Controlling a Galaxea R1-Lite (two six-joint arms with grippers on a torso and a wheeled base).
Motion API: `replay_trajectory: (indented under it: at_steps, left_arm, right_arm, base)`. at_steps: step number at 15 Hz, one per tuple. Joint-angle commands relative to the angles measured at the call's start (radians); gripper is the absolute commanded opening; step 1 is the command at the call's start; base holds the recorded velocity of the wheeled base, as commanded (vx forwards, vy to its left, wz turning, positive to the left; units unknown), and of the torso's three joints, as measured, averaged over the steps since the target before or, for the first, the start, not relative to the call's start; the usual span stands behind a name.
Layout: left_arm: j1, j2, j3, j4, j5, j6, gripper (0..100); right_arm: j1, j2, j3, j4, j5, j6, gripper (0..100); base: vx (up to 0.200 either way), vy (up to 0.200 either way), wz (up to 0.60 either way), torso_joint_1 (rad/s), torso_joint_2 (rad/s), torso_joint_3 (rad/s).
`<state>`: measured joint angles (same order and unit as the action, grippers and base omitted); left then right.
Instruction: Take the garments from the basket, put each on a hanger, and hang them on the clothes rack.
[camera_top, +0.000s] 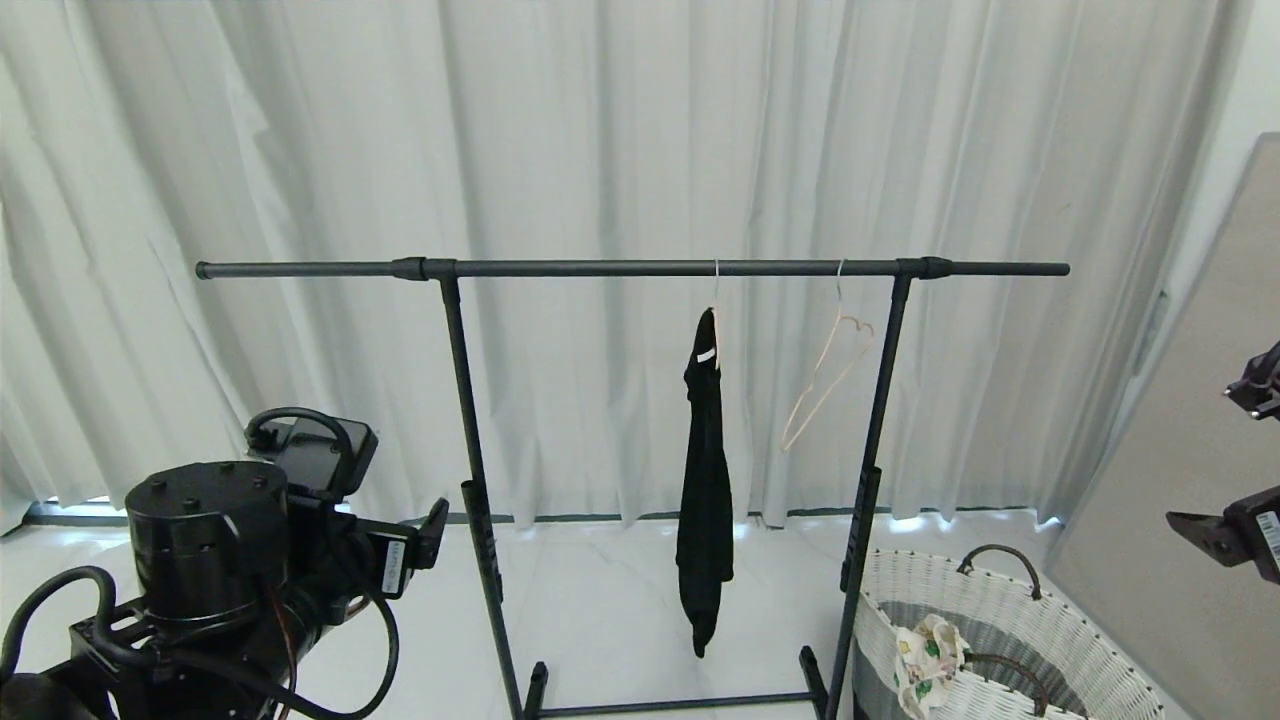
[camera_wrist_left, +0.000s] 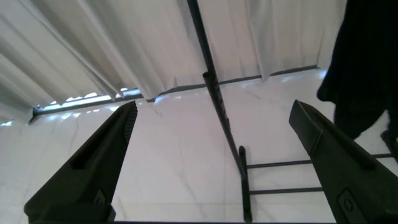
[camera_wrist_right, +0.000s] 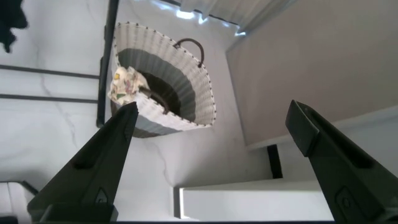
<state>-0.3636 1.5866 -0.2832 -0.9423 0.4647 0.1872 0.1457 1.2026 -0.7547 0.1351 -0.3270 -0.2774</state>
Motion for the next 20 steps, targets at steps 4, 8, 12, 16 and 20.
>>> replay_trajectory:
  at_steps: [4,8,12,16,20]
  left_arm:
    - [0.0,0.03,0.036,0.0,0.002,-0.046,100]
    - [0.0,0.036,0.056,0.0,0.008,-0.048,100]
    - [-0.001,0.042,0.052,-0.001,0.014,-0.042,100]
    - [-0.001,0.042,0.059,-0.001,0.015,-0.042,100]
    - [-0.001,0.044,0.059,-0.001,0.035,-0.042,100]
  right_arm:
    - [0.002,-0.006,0.003,0.0,-0.001,-0.009,100]
    - [0.002,-0.043,0.064,-0.002,-0.001,-0.029,100]
    - [0.002,-0.046,0.072,-0.002,-0.001,-0.029,100]
    - [0.002,-0.051,0.074,-0.002,-0.001,-0.029,100]
    - [0.003,-0.051,0.074,-0.002,-0.001,-0.032,100]
  base:
    - [0.0,0.0,0.0,-0.218,0.52,0.276]
    - [0.0,0.0,0.0,-0.227,0.51,0.287]
    - [0.0,0.0,0.0,-0.212,0.49,0.286]
    - [0.0,0.0,0.0,-0.19,0.48,0.287]
    - [0.0,0.0,0.0,-0.163,0.46,0.292]
